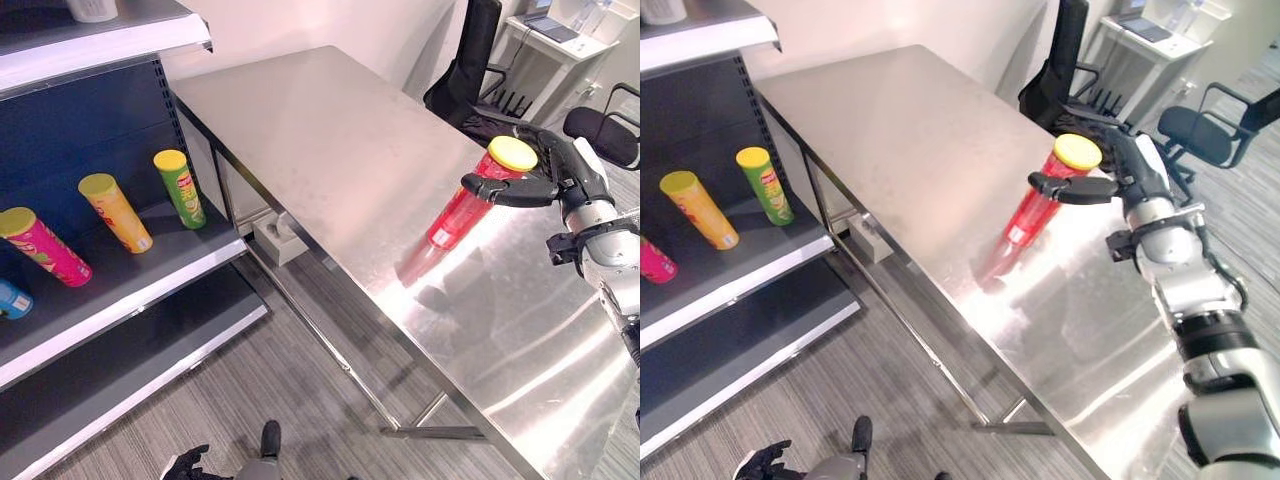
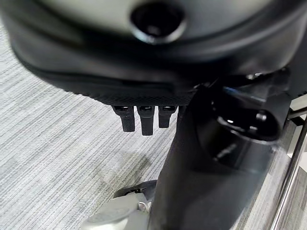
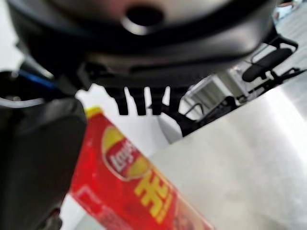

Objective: Put the goods on the table back onto the shelves and tidy them up.

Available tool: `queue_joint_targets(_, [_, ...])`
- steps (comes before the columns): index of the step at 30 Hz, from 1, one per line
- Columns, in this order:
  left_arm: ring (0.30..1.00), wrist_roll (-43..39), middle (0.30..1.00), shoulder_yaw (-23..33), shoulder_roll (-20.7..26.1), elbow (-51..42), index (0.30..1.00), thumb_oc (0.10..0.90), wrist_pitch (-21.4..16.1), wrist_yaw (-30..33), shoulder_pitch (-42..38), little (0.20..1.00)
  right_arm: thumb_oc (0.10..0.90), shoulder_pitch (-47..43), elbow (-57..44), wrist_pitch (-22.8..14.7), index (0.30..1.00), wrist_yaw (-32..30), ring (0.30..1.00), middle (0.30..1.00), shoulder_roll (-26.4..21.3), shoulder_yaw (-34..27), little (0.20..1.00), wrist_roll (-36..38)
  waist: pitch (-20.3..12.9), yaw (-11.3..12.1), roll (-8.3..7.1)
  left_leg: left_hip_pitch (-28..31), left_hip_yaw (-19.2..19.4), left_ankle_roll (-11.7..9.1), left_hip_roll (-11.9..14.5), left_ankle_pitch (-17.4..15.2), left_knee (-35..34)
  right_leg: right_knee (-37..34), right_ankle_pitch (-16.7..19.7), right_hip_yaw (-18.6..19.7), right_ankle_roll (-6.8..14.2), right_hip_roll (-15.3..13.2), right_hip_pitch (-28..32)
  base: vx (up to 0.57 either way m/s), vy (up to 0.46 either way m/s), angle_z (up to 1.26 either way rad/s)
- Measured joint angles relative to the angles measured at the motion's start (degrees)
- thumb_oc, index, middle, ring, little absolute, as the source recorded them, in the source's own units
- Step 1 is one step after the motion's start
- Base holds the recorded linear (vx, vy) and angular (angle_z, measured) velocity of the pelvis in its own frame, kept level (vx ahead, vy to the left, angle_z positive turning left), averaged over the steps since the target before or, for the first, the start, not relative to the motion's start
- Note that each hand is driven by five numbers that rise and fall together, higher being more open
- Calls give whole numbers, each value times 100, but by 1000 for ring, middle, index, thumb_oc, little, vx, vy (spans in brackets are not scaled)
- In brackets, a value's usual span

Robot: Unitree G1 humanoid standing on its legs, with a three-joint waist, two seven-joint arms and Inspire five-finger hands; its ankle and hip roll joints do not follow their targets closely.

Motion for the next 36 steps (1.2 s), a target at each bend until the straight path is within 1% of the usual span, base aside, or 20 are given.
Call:
queue_joint_targets(9, [900,-4,900,0,-3,15,900,800,1,0,1,900,800,-9,53,5,900,-2,900,900,53,135,900,-3,0,0,0,-10,-10,21,-4,15,0,0,0,-5,0,10,-8,0,0,0])
queue_joint_targets(10, [900,-5,900,0,-3,15,900,800,1,0,2,900,734,-10,53,5,801,-2,801,801,54,135,801,-2,0,5,-1,-12,-10,22,-5,15,0,0,0,-6,0,10,-8,0,0,0])
queue_joint_targets(11, [900,-5,900,0,-2,17,900,800,1,1,2,900,568,-11,53,5,552,-3,552,552,56,135,552,-2,0,7,-1,-12,-10,22,-5,15,0,0,0,-8,0,10,-8,0,0,0])
queue_joint_targets(12, [900,-5,900,0,-3,17,900,800,1,1,2,900,441,-12,53,5,361,-2,361,361,56,135,361,-2,0,9,-1,-12,-11,25,-5,17,0,0,0,-7,0,10,-8,0,0,0])
queue_joint_targets(13, [900,-5,900,0,-3,17,900,800,1,1,2,900,400,-14,53,5,300,-3,300,300,58,135,300,-2,0,10,-1,-12,-11,25,-5,17,0,0,0,-7,0,10,-8,0,0,0])
queue_joint_targets(17, [900,-10,900,0,-3,16,900,800,1,2,1,900,400,-39,53,5,300,-8,300,300,78,135,300,-2,0,8,-1,-11,-11,26,-4,18,0,0,0,-7,0,12,-8,0,0,0])
queue_joint_targets(22, [900,-46,900,0,-3,13,900,800,2,2,-1,900,400,-99,58,5,300,-66,300,300,265,135,300,-21,1,9,-3,-10,-12,24,-2,20,0,0,0,-4,0,17,-8,0,0,0])
queue_joint_targets(27, [900,-54,900,10,6,49,900,800,16,32,-5,900,400,-141,54,4,300,-76,300,300,267,135,300,-39,14,22,-32,-20,-11,24,4,20,0,0,0,1,0,21,-19,0,0,0])
queue_joint_targets(33, [900,-218,900,124,77,104,900,800,37,81,-23,900,400,-157,42,3,300,-170,300,300,268,132,300,80,57,-37,-147,-18,76,22,45,22,2,0,1,56,0,29,-75,-14,-28,-8])
queue_joint_targets(36, [900,-217,900,121,80,87,900,800,46,112,-25,900,400,-155,-57,3,300,-170,300,300,273,129,300,141,62,-79,-156,-14,104,21,57,23,2,0,1,86,0,39,-84,-22,-23,-6])
